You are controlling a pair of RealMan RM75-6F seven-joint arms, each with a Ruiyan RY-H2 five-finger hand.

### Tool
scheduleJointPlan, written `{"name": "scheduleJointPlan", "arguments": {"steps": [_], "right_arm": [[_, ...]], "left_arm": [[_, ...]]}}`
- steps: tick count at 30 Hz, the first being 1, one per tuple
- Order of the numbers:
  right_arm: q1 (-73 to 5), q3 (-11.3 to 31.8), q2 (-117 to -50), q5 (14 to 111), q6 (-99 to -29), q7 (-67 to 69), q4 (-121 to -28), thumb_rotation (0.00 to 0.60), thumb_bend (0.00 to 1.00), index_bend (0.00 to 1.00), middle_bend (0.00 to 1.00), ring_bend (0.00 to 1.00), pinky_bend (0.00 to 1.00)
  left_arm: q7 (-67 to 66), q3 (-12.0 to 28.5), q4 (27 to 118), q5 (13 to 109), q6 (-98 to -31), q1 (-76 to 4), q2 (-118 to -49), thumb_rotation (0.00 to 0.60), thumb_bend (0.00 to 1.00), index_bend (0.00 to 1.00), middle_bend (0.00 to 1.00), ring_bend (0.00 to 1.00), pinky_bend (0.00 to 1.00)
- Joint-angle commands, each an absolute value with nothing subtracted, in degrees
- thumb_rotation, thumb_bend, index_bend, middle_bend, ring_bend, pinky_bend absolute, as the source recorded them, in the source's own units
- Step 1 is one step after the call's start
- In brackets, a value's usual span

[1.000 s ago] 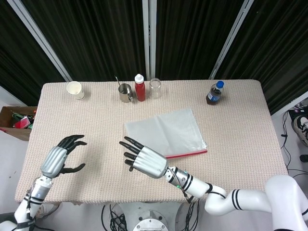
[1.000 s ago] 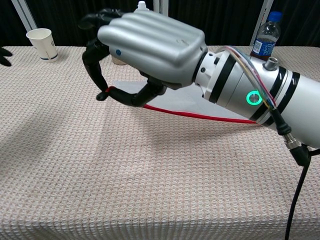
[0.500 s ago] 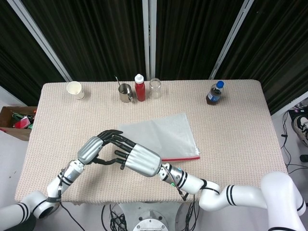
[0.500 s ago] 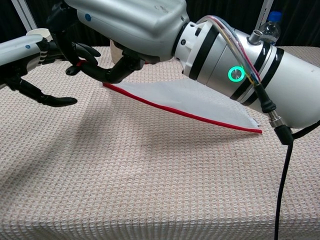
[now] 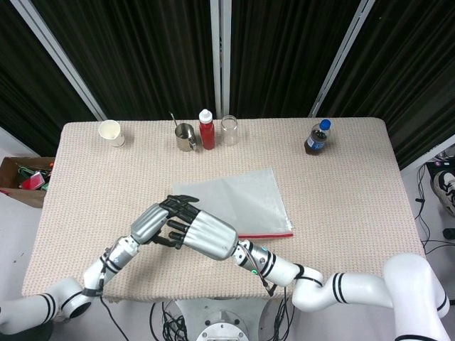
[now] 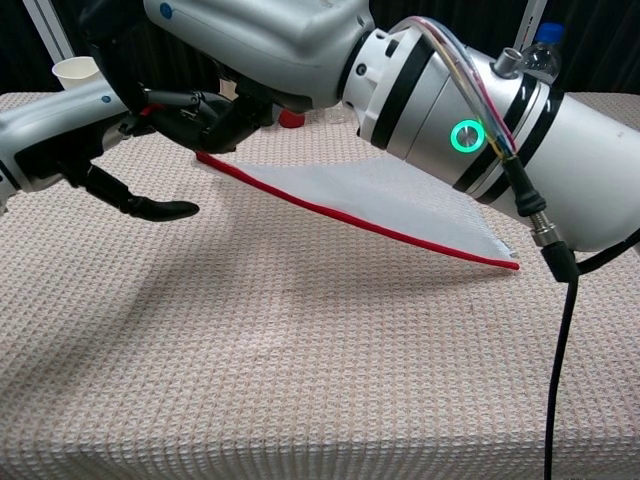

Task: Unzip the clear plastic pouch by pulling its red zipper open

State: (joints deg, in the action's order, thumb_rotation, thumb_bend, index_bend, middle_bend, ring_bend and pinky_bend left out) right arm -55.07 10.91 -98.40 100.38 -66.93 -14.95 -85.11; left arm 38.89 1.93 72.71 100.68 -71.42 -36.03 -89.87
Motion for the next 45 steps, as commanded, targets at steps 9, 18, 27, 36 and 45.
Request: {"name": "scheduleJointPlan", "arguments": {"steps": [9, 18, 27, 36, 45], "right_arm": [[-55.24, 11.32, -98.63, 99.61, -67.05, -14.31, -84.86, 0.6, 0.51, 0.85, 0.35, 0.06, 0.02], [-55.87, 11.88, -99.65, 99.07, -66.92, -14.18, -83.96, 0.6, 0.51, 0.85, 0.35, 0.06, 0.01], [-56.38, 12.11, -100.29, 98.65, -66.73, -14.04, -83.47, 0.6, 0.51, 0.85, 0.35, 0.06, 0.01], [-54.47, 10.03, -101.1, 100.32, -70.11, -15.2, -81.74, 0.6, 0.51, 0.86, 0.35, 0.06, 0.0], [-51.27, 6.87, -102.58, 102.97, -74.83, -16.09, -78.1, 0.6, 0.52, 0.86, 0.34, 0.06, 0.0]], "left_arm": [[40.29, 1.73, 71.23, 99.11, -71.0, -37.85, -91.83, 0.6, 0.27, 0.44, 0.13, 0.11, 0.15], [41.21, 0.9, 70.98, 99.02, -70.82, -39.13, -92.49, 0.6, 0.28, 0.45, 0.13, 0.11, 0.15], [42.76, 0.67, 70.1, 98.11, -70.96, -39.77, -93.66, 0.6, 0.32, 0.55, 0.17, 0.11, 0.15], [50.13, -0.51, 68.55, 97.11, -72.15, -38.94, -94.75, 0.6, 0.45, 0.64, 0.23, 0.11, 0.15], [59.99, -2.21, 66.66, 97.28, -74.78, -37.46, -94.92, 0.6, 0.46, 0.65, 0.23, 0.11, 0.15]]}}
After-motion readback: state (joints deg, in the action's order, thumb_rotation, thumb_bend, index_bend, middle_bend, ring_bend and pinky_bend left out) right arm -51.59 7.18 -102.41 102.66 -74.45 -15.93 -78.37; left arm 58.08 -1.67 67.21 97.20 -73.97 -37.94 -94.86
